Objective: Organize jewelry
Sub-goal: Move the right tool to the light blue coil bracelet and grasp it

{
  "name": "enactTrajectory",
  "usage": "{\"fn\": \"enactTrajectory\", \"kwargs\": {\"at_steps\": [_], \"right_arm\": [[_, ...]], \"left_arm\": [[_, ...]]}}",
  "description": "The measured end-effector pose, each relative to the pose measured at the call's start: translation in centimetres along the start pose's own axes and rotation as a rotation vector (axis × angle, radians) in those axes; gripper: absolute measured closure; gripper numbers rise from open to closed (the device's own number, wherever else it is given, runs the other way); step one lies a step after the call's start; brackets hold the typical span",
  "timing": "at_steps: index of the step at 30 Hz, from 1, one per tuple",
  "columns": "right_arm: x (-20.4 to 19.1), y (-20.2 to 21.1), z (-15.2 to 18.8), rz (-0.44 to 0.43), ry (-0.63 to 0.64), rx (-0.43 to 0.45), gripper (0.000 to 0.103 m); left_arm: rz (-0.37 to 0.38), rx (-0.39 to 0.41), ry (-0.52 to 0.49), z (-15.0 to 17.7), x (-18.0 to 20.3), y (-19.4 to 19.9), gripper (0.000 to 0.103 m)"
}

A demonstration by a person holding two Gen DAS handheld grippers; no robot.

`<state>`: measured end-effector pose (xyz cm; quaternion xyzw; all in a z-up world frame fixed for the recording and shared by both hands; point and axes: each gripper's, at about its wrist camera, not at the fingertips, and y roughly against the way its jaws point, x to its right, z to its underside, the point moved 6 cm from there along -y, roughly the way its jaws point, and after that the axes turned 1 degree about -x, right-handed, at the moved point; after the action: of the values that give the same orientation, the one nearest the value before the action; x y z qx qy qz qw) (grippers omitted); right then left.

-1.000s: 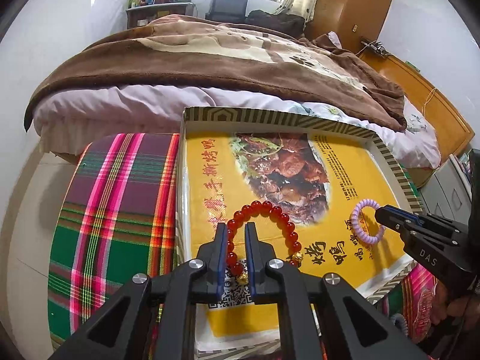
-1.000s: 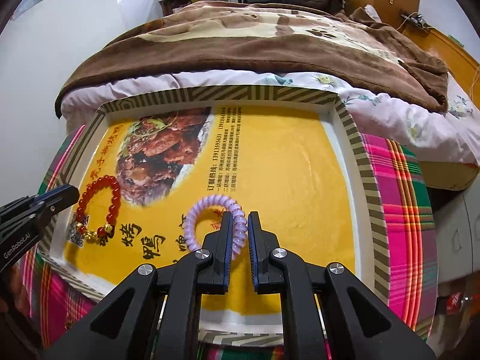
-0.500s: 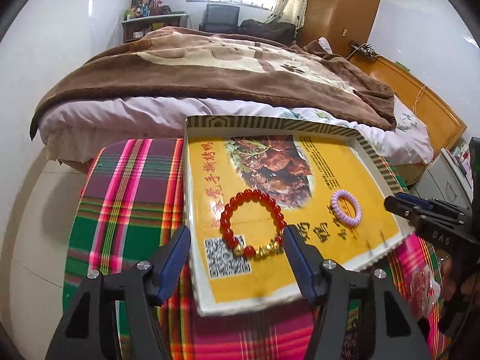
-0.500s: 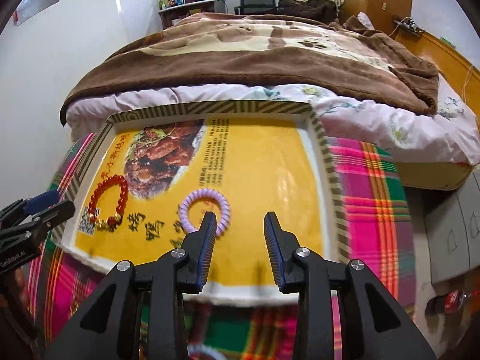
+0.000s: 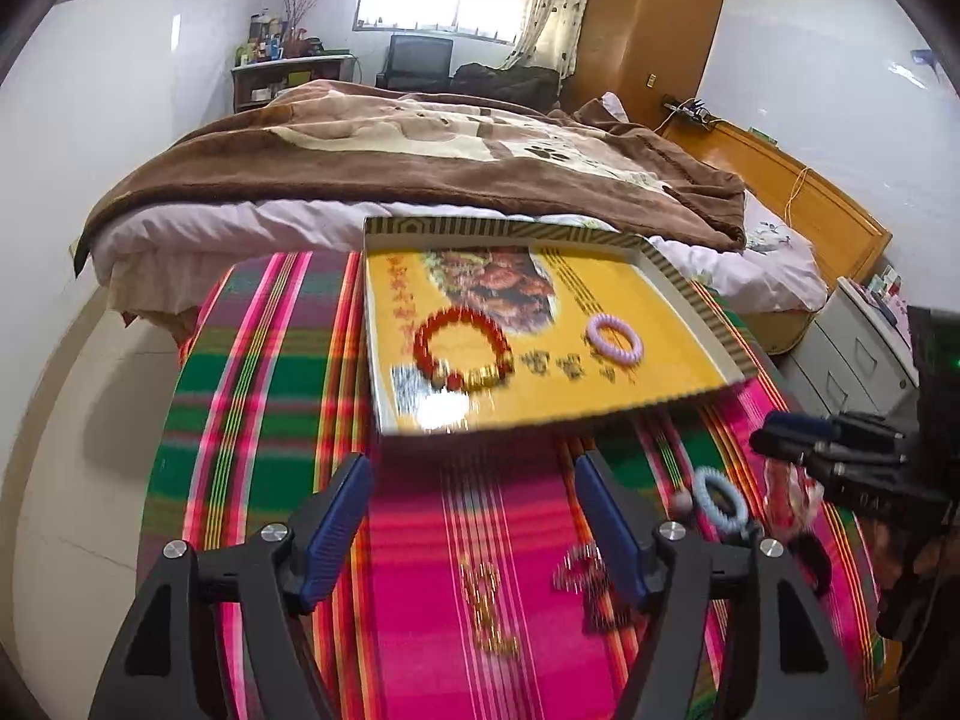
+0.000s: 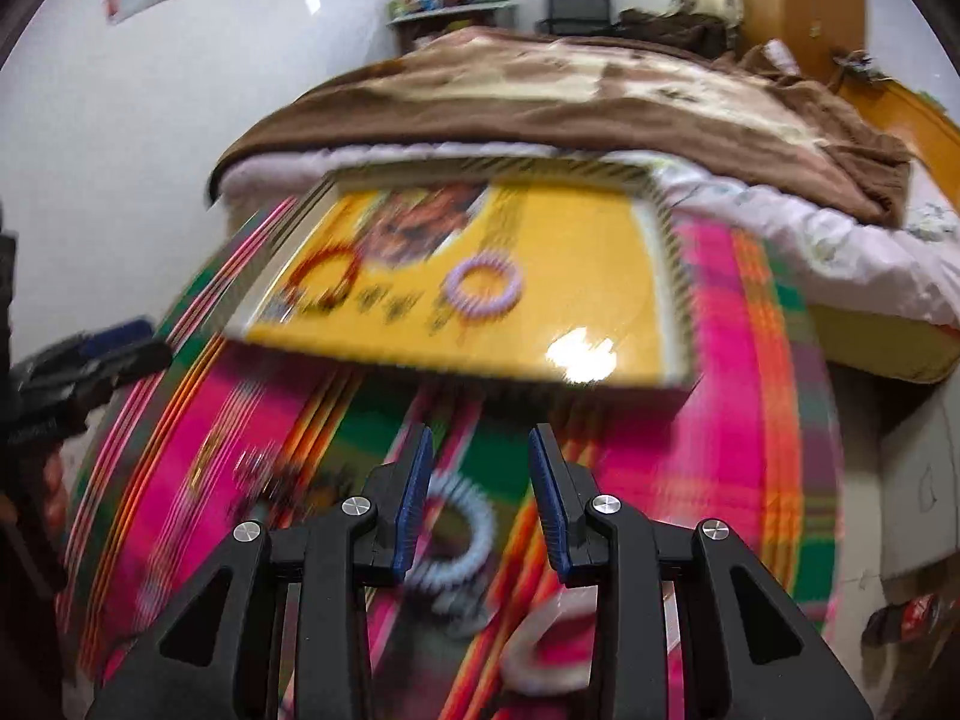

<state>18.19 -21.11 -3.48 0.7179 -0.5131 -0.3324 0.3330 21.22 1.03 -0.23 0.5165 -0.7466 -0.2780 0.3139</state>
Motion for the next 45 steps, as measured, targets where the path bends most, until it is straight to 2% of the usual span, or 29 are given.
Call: {"fn": "enactTrajectory", "kwargs": {"at_steps": [4, 13, 17, 19, 20, 22, 30, 36, 45], "right_arm": [[-2.1, -0.6, 1.7, -0.009, 0.075, -0.032, 0.069], [-2.6, -2.6, 3.1, 0.013, 0.079, -0.084, 0.069], [-2.8, -2.7, 3.3, 0.043, 0.094, -0.077, 0.069], [-2.7, -2.6, 3.2, 0.043, 0.087, -0.069, 0.078], [-2.6, -2.5, 3.2, 0.033, 0.080, -0.066, 0.087], [-2.5, -2.2, 3.0, 0.030, 0.068, -0.054, 0.091], [-1.2, -0.3, 2.3, 0.011, 0.012, 0.022, 0.093], [-0.2, 1.7, 1.5, -0.012, -0.042, 0.092, 0.093], [-0.1, 3.0, 1.9, -0.037, -0.046, 0.123, 0.093]], "left_arm": [[0.009, -0.017, 0.021, 2.0, 0.1, 0.5, 0.033], [-0.005, -0.033, 0.096, 4.8, -1.5, 1.7, 0.033], [-0.012, -0.047, 0.114, 5.6, -2.0, 1.6, 0.033], [-0.016, -0.060, 0.114, 6.0, -2.0, 1.3, 0.033], [-0.019, -0.068, 0.115, 6.2, -2.0, 1.2, 0.033], [-0.017, -0.076, 0.109, 6.5, -1.9, 1.1, 0.033], [-0.018, -0.089, 0.103, 6.8, -0.8, 0.7, 0.033], [0.015, -0.091, 0.049, 6.6, 2.1, 0.5, 0.033], [0.033, -0.108, -0.143, 7.1, 8.3, -1.2, 0.033]]}}
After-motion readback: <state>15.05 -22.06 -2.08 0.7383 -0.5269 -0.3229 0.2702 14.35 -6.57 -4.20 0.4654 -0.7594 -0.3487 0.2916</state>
